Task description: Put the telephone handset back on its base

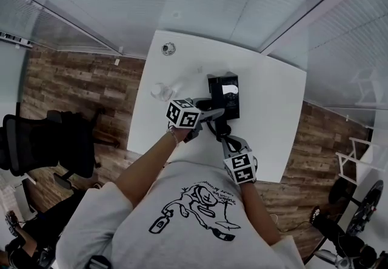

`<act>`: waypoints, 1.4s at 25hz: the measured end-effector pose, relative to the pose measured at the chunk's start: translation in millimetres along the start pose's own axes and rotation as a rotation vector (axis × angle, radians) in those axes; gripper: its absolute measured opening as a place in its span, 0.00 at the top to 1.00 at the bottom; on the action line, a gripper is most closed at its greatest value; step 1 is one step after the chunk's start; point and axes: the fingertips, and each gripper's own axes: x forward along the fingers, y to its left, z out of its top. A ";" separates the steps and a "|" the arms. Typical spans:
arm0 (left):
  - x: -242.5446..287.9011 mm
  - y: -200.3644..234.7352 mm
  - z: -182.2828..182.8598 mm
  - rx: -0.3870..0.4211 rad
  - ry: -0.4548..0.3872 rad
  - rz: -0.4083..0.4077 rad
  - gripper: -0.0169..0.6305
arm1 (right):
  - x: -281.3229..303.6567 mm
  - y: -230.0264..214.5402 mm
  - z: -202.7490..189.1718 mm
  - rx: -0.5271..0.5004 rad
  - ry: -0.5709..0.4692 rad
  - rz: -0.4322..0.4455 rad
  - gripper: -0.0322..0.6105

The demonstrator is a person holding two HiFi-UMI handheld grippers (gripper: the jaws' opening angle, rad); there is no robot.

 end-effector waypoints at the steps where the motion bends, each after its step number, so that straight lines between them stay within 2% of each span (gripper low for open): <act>1: 0.2 2.1 -0.5 -0.008 0.000 0.001 0.70 | 1.1 0.0 -0.2 0.003 0.003 0.003 0.94; 11: 4.7 20.1 -5.7 -0.075 0.040 0.002 0.68 | 8.9 -1.9 1.7 0.035 0.022 0.018 0.94; 16: 5.5 24.8 -6.4 -0.046 0.068 0.022 0.66 | 11.5 -3.9 1.2 0.064 0.027 0.017 0.94; 23: 2.5 38.2 -5.7 0.007 0.126 0.145 0.59 | 20.8 -10.0 -0.9 0.058 0.045 0.007 0.94; 31: 1.8 44.5 -2.9 0.060 0.158 0.213 0.59 | 33.2 -14.2 -4.0 0.080 0.063 0.000 0.94; 35: 1.7 48.0 -2.9 0.058 0.161 0.231 0.59 | 39.9 -15.7 -5.9 0.090 0.073 0.002 0.94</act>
